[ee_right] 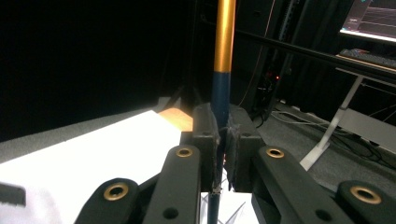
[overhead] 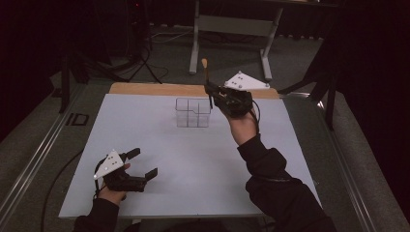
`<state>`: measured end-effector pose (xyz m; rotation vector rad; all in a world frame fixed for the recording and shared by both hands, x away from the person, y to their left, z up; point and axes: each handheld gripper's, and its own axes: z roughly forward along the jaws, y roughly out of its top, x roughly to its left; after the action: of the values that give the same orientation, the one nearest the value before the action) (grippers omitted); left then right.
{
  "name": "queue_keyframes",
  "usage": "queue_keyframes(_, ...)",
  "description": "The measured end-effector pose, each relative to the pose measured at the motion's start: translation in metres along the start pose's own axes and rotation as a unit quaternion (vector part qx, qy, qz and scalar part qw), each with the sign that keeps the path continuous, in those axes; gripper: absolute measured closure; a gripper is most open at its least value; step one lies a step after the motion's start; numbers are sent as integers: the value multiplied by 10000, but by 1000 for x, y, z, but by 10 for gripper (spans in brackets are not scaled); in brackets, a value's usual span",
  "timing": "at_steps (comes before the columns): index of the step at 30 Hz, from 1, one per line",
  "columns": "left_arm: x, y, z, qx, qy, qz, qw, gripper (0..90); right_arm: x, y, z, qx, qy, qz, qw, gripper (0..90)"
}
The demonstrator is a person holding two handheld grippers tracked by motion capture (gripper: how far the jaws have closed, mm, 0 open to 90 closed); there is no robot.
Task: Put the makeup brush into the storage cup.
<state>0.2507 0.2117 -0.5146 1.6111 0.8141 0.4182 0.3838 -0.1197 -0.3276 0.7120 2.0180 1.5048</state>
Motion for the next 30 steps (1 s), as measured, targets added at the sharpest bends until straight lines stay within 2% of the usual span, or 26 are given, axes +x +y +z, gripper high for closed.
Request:
queue_keyframes(2,0,1,0,-19,-5,18,10000,0,-1,3,4,-26,-12,89,10000,836)
queue_keyframes(11,-1,2,-2,9,-34,42,10000,0,-5,14,26,-43,-136,189,9997,836)
queue_keyframes(30,-2,2,-3,16,-124,41,9999,0,-16,18,69,-71,-382,336,9987,836)
